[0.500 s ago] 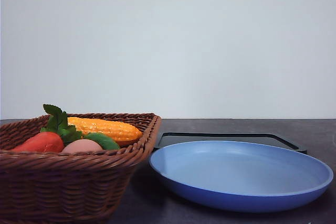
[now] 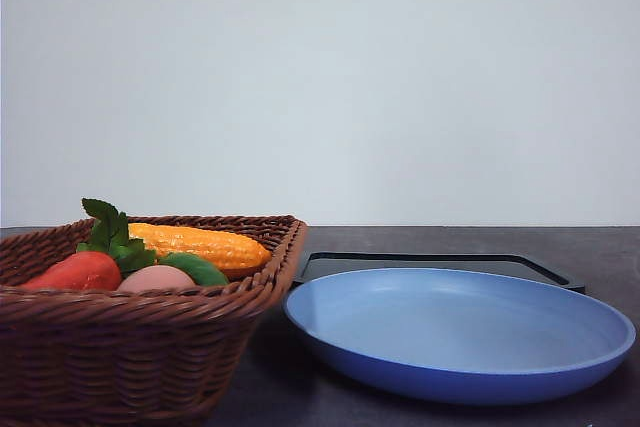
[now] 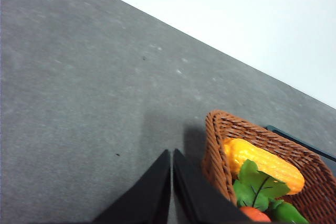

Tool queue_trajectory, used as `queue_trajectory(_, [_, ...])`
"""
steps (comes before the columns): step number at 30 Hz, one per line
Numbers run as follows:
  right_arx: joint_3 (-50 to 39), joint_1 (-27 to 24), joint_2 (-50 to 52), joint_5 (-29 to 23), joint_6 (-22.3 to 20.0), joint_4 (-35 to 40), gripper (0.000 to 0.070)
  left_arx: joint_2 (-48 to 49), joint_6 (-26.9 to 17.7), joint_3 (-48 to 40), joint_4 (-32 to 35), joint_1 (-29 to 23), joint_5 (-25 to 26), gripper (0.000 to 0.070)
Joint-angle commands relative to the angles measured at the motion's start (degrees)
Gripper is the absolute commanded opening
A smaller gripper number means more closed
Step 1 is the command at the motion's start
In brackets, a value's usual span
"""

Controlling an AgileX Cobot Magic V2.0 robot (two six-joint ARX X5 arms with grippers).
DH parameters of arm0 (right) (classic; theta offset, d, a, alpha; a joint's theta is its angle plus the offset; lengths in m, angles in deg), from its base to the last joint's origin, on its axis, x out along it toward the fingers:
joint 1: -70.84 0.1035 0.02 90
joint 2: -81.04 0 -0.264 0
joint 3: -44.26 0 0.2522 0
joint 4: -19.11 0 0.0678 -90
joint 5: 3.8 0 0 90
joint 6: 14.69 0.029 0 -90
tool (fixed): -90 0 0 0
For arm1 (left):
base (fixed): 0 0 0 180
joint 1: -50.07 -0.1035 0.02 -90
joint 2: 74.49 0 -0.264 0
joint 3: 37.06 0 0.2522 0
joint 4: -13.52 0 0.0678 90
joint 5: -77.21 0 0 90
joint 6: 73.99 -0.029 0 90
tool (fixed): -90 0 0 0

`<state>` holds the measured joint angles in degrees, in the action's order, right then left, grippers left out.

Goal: Transfer egg from basket to plate and serve

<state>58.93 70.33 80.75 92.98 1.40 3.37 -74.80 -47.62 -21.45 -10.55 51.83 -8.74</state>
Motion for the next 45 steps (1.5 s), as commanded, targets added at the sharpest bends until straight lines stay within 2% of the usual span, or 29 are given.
queue_trajectory(1, [1.0,0.0,0.04,0.89,3.42,-0.15,0.0,0.04,0.35,0.63,-2.02,-0.04,0.9,0.0])
queue_trajectory(6, [6.77,0.0,-0.96,0.92,6.86,-9.7,0.0,-1.6,0.33,5.2,-7.65,-0.02,1.05,0.0])
queue_trajectory(9, [11.21,0.0,-3.32,0.75,6.86,-14.2,0.0,-4.21,0.31,8.28,-8.57,-0.02,2.36,0.0])
queue_trajectory(13, [16.82,0.0,-7.47,0.85,6.77,-16.53,0.0,-9.11,0.28,12.85,-8.84,-0.02,5.33,0.0])
queue_trajectory(17, [22.32,0.0,-13.28,2.45,4.91,-18.46,0.0,-15.93,-0.21,18.37,-10.15,-0.02,7.45,0.0])
queue_trajectory(22, [27.29,0.0,-21.26,6.12,0.3,-20.02,0.0,-25.32,-3.51,24.98,-11.58,0.04,10.38,0.0])
queue_trajectory(29, [31.53,0.0,-32.97,13.87,-0.67,-26.25,0.0,-38.54,-6.97,33.07,-13.55,1.53,22.02,0.0])
queue_trajectory(32, [32.42,0.0,-38.21,18.56,-1.15,-29.19,0.0,-42.85,-8.91,35.13,-15.44,3.58,23.59,0.0])
queue_trajectory(35, [32.55,0.02,-43.35,22.86,-3.49,-30.2,0.0,-46.3,-9.48,35.61,-16.07,6.07,25.23,0.0])
queue_trajectory(40, [32.55,1.01,-50.01,26.69,-3.79,-30.29,0.0,-50.6,-9.42,35.61,-15.63,9.53,27.68,0.0006])
queue_trajectory(43, [32.55,2.47,-53.04,26.63,-4.69,-30.45,0.012,-51.91,-9.42,35.61,-15.37,10.9,27.68,0.0088])
queue_trajectory(45, [32.55,3.68,-55.07,26.4,-4.68,-30.4,0.0198,-52.28,-9.39,35.61,-15.24,11.42,27.65,0.0187])
